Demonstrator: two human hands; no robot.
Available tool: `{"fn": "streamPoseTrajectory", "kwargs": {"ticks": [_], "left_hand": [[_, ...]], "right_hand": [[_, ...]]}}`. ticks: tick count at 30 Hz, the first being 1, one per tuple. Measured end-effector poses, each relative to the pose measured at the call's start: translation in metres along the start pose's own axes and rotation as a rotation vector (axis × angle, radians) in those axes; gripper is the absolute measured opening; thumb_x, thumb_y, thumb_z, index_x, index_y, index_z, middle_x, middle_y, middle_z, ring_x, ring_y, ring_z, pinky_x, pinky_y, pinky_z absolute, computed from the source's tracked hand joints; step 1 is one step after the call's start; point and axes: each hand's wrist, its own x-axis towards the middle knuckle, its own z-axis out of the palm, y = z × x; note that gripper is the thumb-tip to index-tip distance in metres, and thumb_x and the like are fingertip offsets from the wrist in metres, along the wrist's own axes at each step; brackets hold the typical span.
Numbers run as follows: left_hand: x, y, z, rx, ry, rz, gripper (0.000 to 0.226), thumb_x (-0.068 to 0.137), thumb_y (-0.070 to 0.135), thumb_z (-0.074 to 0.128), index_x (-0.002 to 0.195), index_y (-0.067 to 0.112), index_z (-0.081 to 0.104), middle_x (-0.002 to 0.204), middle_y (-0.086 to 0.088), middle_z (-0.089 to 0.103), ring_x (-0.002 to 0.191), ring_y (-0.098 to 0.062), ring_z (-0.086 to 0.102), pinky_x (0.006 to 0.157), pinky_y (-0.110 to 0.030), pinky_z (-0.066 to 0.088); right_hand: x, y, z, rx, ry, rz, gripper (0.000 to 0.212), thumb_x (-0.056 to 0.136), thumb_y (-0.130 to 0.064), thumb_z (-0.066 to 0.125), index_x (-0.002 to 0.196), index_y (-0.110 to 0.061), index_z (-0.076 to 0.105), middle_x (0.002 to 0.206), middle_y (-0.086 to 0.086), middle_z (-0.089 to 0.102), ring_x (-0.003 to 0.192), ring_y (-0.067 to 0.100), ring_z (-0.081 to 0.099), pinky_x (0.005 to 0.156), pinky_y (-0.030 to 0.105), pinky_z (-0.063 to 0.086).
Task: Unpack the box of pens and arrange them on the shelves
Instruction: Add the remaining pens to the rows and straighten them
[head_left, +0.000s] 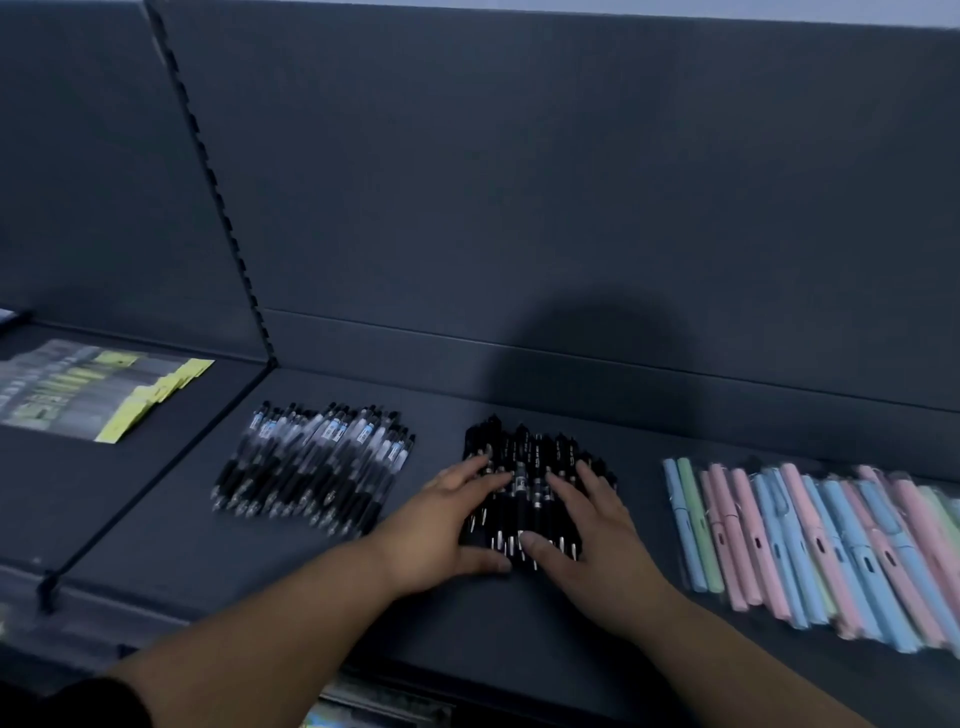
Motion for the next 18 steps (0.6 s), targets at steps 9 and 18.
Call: {"fn": "streamPoseTrajectory", "kwargs": {"ticks": [9, 18], "left_hand": [[-0.013, 0.001, 0.003, 0.117, 0.060, 0.011, 0.077, 0.085, 0.050, 0.063, 0.149, 0.025, 0.028, 0.157, 0.007, 0.019, 0.143, -0.008, 0.017, 0.115, -0.016, 0.012], [-0.027, -0.018, -0.031, 0.159, 0.092, 0.123, 0.078, 0.086, 0.056, 0.056, 0.150, 0.023, 0.025, 0.158, 0.004, 0.016, 0.145, -0.012, 0.010, 0.118, -0.023, 0.008]], "right_hand": [[-0.006, 0.003, -0.003, -0.146, -0.006, -0.046, 0.086, 0.077, -0.066, 0.062, 0.148, -0.047, 0.018, 0.161, -0.012, -0.005, 0.148, 0.011, -0.001, 0.122, 0.039, 0.011], [0.002, -0.036, -0.002, -0.205, 0.221, 0.041, 0.083, 0.073, -0.073, 0.057, 0.144, -0.035, 0.038, 0.156, -0.009, 0.027, 0.142, 0.012, 0.027, 0.119, 0.038, 0.019]]}}
